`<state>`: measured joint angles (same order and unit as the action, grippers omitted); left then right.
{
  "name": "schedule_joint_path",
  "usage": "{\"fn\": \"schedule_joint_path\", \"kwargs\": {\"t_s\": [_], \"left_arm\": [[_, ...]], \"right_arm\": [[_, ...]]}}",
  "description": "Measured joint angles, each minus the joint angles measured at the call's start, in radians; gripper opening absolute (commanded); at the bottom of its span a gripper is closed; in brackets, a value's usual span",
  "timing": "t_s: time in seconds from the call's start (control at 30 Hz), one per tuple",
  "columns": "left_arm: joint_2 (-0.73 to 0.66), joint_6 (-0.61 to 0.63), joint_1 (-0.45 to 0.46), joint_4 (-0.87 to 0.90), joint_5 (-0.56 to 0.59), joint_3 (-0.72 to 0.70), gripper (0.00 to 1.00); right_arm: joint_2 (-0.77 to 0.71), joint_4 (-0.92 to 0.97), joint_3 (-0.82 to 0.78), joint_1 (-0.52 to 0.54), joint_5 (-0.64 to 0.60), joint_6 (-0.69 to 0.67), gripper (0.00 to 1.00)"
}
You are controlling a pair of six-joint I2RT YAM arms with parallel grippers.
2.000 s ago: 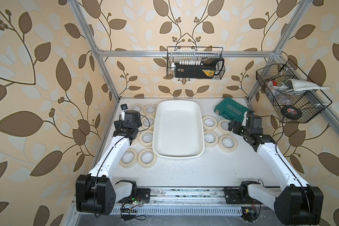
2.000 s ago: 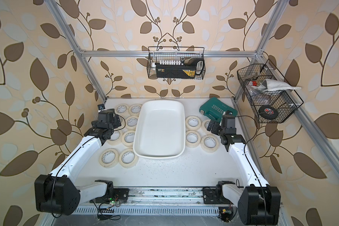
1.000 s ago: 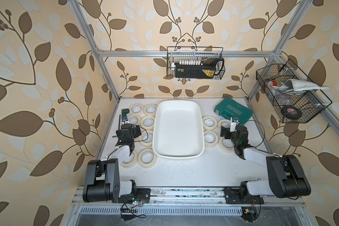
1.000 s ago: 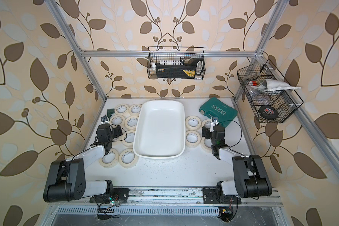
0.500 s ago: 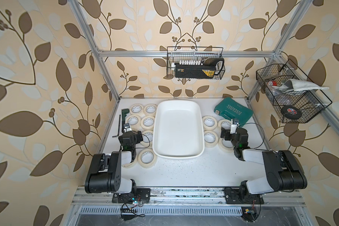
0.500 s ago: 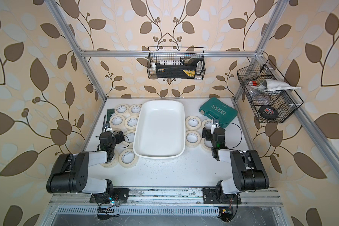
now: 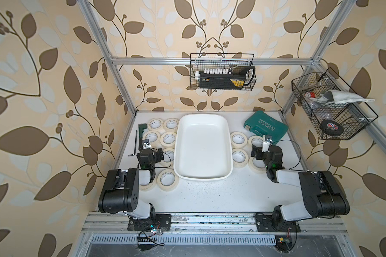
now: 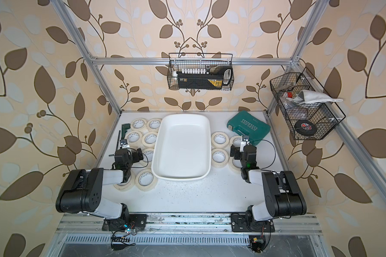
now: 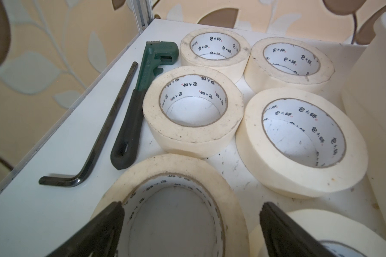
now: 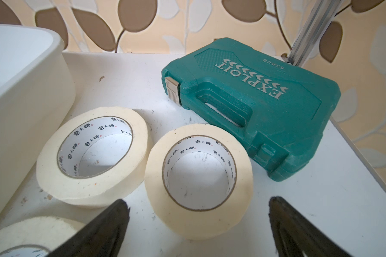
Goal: Take out the art tape in the storage box
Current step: Reset both arms
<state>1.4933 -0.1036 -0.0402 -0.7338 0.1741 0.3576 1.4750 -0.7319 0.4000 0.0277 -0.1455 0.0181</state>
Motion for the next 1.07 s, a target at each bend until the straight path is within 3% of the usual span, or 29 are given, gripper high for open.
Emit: {"fn": "schedule_joint_path", "kwargs": {"t_s": [1.07], "left_arm": [[0.000, 0.000, 0.000, 0.000, -0.002, 0.000, 0.99]], "right_arm": [[0.021, -0.073, -0.040, -0.022, 0.103, -0.011, 0.99]]}}
